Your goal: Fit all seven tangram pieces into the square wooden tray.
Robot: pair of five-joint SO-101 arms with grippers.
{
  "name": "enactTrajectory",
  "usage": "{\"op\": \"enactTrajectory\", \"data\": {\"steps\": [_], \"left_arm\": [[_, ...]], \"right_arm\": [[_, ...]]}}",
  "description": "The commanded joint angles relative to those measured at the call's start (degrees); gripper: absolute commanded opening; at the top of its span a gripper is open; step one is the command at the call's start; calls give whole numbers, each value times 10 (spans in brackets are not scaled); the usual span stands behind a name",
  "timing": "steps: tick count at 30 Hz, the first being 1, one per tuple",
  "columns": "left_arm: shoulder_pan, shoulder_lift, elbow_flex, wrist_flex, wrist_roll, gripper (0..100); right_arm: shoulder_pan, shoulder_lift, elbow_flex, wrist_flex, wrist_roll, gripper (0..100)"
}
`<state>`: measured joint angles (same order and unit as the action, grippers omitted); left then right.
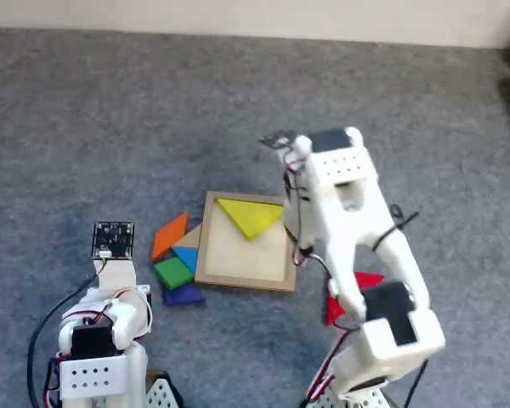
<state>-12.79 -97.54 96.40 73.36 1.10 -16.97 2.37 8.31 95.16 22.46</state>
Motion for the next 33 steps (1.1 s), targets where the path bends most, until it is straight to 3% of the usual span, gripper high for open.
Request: {"op": "enactTrajectory", "data": {"steps": [1, 5, 16, 24, 33], "left_arm": [[-4, -8, 0, 3, -2, 7], [-4, -8, 0, 3, -2, 7], [-4, -8, 0, 3, -2, 7], [-4, -8, 0, 3, -2, 7], [-4, -8, 0, 3, -2, 7]], "right_arm": [[51, -95, 72, -51, -4, 125], [122, -142, 149, -78, 9, 43], [299, -80, 218, -116, 169, 42], [305, 24, 253, -242, 171, 42], [245, 39, 180, -271, 157, 42]]}}
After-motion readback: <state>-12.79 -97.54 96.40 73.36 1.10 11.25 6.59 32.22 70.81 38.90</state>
